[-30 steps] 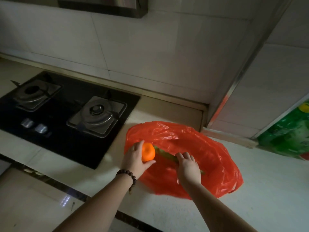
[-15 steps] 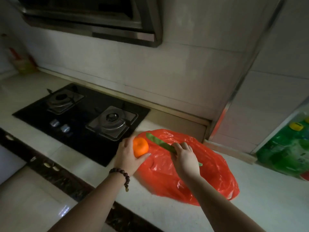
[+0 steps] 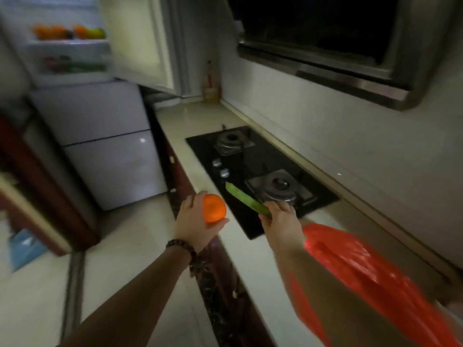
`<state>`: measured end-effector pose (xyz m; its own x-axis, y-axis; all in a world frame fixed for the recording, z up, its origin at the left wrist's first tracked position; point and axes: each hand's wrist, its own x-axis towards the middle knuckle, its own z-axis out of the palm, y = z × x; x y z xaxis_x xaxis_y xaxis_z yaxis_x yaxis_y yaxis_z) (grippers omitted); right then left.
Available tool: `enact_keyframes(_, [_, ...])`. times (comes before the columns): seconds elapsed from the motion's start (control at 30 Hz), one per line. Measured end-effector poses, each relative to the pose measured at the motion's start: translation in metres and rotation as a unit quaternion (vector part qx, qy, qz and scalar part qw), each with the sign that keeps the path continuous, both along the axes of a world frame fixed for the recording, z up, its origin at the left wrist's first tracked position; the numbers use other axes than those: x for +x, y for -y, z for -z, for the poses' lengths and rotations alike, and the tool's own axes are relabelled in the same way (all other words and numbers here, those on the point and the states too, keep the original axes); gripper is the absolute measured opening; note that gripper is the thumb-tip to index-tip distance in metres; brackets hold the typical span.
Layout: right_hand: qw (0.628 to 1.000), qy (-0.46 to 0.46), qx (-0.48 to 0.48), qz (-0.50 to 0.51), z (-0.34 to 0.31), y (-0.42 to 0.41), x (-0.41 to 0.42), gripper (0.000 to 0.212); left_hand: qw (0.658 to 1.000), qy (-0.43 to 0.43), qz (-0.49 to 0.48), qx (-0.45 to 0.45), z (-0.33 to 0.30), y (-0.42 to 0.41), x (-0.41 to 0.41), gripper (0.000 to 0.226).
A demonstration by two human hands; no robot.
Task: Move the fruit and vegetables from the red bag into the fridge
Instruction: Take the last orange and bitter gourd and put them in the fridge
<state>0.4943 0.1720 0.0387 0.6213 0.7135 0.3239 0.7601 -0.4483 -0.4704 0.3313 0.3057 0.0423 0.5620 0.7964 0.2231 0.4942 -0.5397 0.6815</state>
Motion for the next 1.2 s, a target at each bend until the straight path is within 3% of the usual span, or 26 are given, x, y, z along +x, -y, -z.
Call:
enact_keyframes(0.2, [0.991,0.019,0.013,-0.133,-0.013,-0.092,-0.050,0.026,0.993,0.014,-0.117,0.005,-0.015,-0.051,-0.078,0.079])
enact_keyframes(0.5, [0.971,0.035,0.037,-0.235,-0.021,-0.237,-0.125,0.023,0.965,0.011,-0.258,0.051,-0.021,-0.155,-0.169,0.084])
enact_keyframes(0.93, [0.956,0.051,0.071,-0.279,-0.059,-0.492,-0.220,0.022,0.955,0.033,-0.293,0.039,-0.041,-0.388,-0.257,0.086])
enact_keyframes(1.2, [0.958,0.073,0.082,-0.266,-0.073,-0.612,-0.218,0.022,0.955,0.032,-0.286,0.065,-0.060,-0.513,-0.267,0.087])
